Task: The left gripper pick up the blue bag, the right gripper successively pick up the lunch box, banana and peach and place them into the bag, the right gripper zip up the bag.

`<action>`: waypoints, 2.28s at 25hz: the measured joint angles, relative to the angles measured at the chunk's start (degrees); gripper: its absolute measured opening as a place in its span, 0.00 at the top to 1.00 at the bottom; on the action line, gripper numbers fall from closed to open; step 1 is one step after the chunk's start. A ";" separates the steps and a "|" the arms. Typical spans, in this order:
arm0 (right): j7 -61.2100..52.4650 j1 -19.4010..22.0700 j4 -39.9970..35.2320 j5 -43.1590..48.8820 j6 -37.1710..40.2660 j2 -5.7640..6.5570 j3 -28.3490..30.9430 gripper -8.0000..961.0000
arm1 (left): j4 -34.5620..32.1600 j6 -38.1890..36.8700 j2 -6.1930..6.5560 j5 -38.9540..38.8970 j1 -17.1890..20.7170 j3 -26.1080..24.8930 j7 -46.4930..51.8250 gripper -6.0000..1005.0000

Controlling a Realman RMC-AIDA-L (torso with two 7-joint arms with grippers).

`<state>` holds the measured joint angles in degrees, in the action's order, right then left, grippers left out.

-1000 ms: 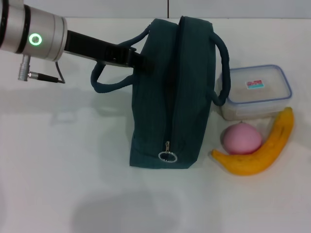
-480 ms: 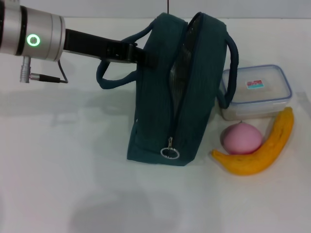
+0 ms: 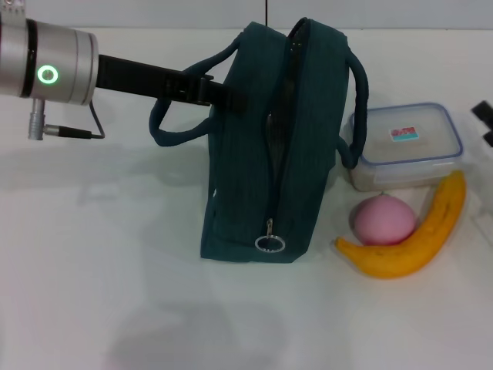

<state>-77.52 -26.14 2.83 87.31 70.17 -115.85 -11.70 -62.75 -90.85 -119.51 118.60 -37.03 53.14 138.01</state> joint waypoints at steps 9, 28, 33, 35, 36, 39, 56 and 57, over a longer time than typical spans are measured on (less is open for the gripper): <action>0.02 -3.96 2.13 0.11 -5.72 -0.37 -2.34 0.10 | 0.00 -0.03 -0.03 -0.04 0.24 0.03 -2.27 0.94; -2.10 -3.31 3.07 0.14 -1.78 -0.25 -2.35 0.40 | 0.00 -0.03 -0.02 -0.04 1.40 0.03 -3.27 0.94; -2.15 -3.23 3.07 -0.22 -1.91 -0.25 -1.84 0.59 | 0.00 -0.04 -0.02 -0.03 1.44 0.03 -3.27 0.94; -2.21 -3.23 3.07 -0.26 -1.91 -0.25 -1.78 0.68 | 0.00 -0.04 -0.02 -0.13 1.44 0.04 -3.28 0.94; -2.22 -3.27 3.07 -0.28 -1.89 -0.25 -1.78 0.73 | 0.00 -0.03 -0.02 -0.29 1.44 0.06 -3.28 0.94; -2.54 -3.46 3.07 -0.35 -1.70 -0.25 -1.72 0.77 | 0.00 -0.03 -0.02 -0.84 1.44 0.10 -3.27 0.94; -18.60 -3.54 3.06 -0.66 -1.44 -0.34 -1.57 0.79 | -0.23 -0.03 -0.02 -1.18 1.02 0.05 -3.27 0.94; -19.91 -3.54 3.06 -0.66 -1.43 -0.34 -1.57 0.79 | -0.23 0.04 -0.02 -1.18 0.99 0.04 -3.35 0.94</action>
<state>-97.43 -29.67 5.89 86.65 68.73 -116.19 -13.27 -62.97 -90.81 -119.53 117.42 -36.04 53.18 134.65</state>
